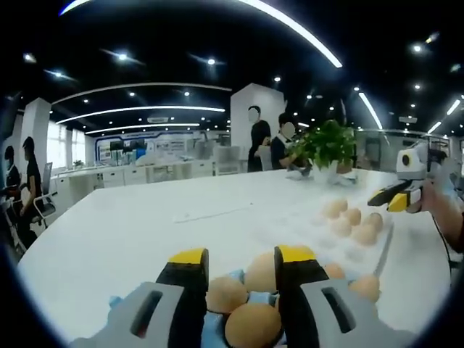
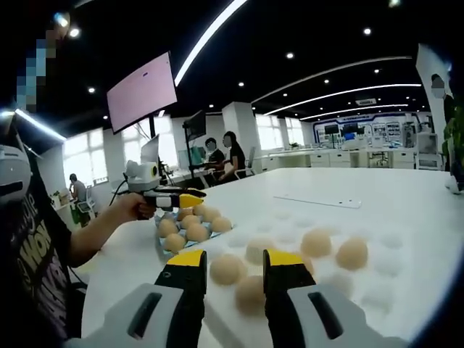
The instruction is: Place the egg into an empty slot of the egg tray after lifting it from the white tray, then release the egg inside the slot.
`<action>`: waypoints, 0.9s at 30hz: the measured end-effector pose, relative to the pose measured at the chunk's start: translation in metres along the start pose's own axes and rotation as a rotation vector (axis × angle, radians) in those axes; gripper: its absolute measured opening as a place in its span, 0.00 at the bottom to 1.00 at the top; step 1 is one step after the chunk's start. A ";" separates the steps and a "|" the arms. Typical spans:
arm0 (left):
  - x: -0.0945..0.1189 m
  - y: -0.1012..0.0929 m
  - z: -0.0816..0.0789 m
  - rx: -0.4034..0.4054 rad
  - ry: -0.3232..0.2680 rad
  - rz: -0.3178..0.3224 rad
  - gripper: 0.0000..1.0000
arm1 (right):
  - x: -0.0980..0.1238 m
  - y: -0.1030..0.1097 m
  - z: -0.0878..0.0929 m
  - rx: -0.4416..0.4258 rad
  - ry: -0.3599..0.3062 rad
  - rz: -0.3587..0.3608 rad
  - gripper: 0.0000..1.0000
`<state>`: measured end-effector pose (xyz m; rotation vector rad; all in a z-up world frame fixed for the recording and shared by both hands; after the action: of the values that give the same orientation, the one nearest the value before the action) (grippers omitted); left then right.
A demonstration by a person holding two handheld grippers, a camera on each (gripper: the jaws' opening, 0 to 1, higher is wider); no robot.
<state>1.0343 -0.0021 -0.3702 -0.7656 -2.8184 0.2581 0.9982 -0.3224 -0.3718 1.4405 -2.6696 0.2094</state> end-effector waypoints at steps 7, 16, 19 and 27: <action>0.005 -0.009 -0.003 -0.019 -0.010 0.020 0.47 | 0.010 -0.004 0.000 0.076 0.053 -0.008 0.32; 0.006 -0.025 -0.007 -0.026 -0.024 0.078 0.55 | 0.023 -0.008 0.011 0.169 0.138 -0.035 0.33; 0.005 -0.029 -0.005 -0.018 -0.022 0.100 0.55 | 0.020 -0.006 0.019 0.179 0.173 -0.049 0.33; -0.001 -0.033 0.000 -0.031 0.008 0.134 0.55 | 0.011 -0.002 0.029 0.174 0.197 -0.093 0.34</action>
<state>1.0195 -0.0304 -0.3635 -0.9622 -2.7732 0.2317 0.9930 -0.3377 -0.3982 1.5002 -2.4726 0.5561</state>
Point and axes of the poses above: the point that each gripper's makers call its tool centre point, and the gripper's own axes: x roughly backward along the fingers, y roughly to its left, z roughly out of its underside, the point moved 8 cm from there along x, roughly backward along the fingers, and after that the axes turned 12 degrees about x, right-handed, at the moved point
